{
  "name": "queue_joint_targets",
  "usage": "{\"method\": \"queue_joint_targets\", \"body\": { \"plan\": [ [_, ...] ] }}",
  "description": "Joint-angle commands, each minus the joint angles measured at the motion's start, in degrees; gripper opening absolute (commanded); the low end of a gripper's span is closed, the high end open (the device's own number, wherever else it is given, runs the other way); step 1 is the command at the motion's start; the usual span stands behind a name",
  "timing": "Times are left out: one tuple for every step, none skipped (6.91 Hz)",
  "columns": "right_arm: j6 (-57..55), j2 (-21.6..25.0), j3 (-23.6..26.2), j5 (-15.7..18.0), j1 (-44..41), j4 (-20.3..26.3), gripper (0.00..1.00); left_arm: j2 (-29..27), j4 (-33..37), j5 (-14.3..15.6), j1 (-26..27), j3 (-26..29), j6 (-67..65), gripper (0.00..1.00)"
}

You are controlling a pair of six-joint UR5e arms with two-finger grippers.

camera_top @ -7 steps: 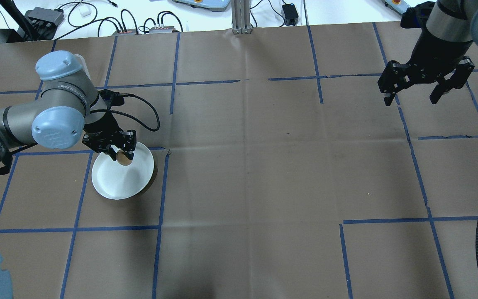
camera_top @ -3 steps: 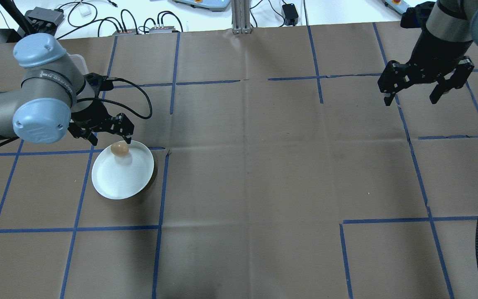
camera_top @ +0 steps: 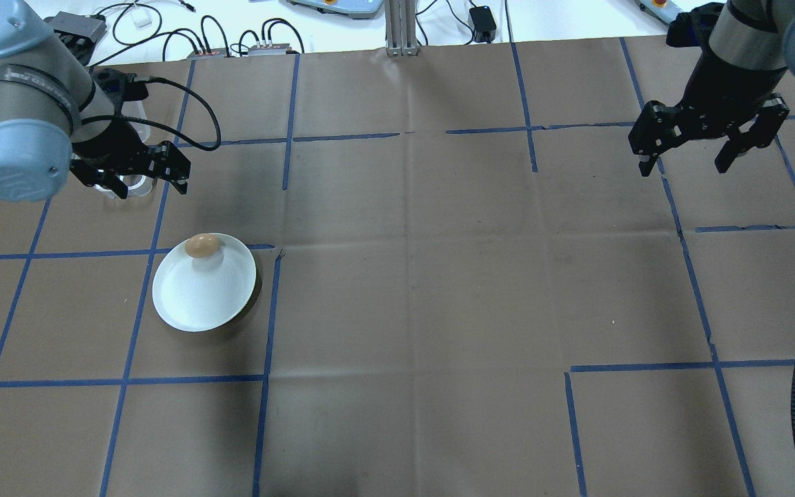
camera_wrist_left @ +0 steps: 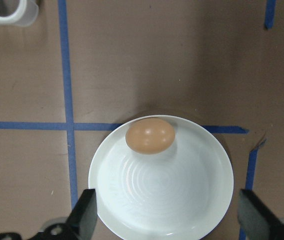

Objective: Place egg on plate

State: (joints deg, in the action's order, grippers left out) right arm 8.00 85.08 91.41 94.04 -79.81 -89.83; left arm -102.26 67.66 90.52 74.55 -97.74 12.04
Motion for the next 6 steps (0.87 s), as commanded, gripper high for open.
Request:
{"method": "queue_joint_targets", "body": {
  "plan": [
    [0.0, 0.0, 0.0, 0.0, 0.0, 0.0, 1.00, -6.2, 0.9, -0.3, -5.0, 9.1, 4.4, 1.00],
    [0.0, 0.0, 0.0, -0.1, 0.0, -0.1, 1.00, -9.2, 0.9, -0.3, -6.9, 12.5, 6.9, 1.00],
    [0.0, 0.0, 0.0, 0.0, 0.0, 0.0, 1.00, -11.8, 0.9, -0.3, -9.1, 15.4, 7.6, 1.00],
    [0.0, 0.0, 0.0, -0.1, 0.0, 0.0, 1.00, -13.7, 0.9, -0.3, -10.0, 17.2, 9.3, 1.00],
    [0.0, 0.0, 0.0, -0.1, 0.0, -0.1, 1.00, -15.1, 0.9, 0.1, -10.1, 18.7, 13.5, 1.00],
    [0.0, 0.0, 0.0, 0.0, 0.0, -0.1, 1.00, -15.4, 1.1, 0.2, -10.1, 19.1, 19.7, 1.00]
  ]
}}
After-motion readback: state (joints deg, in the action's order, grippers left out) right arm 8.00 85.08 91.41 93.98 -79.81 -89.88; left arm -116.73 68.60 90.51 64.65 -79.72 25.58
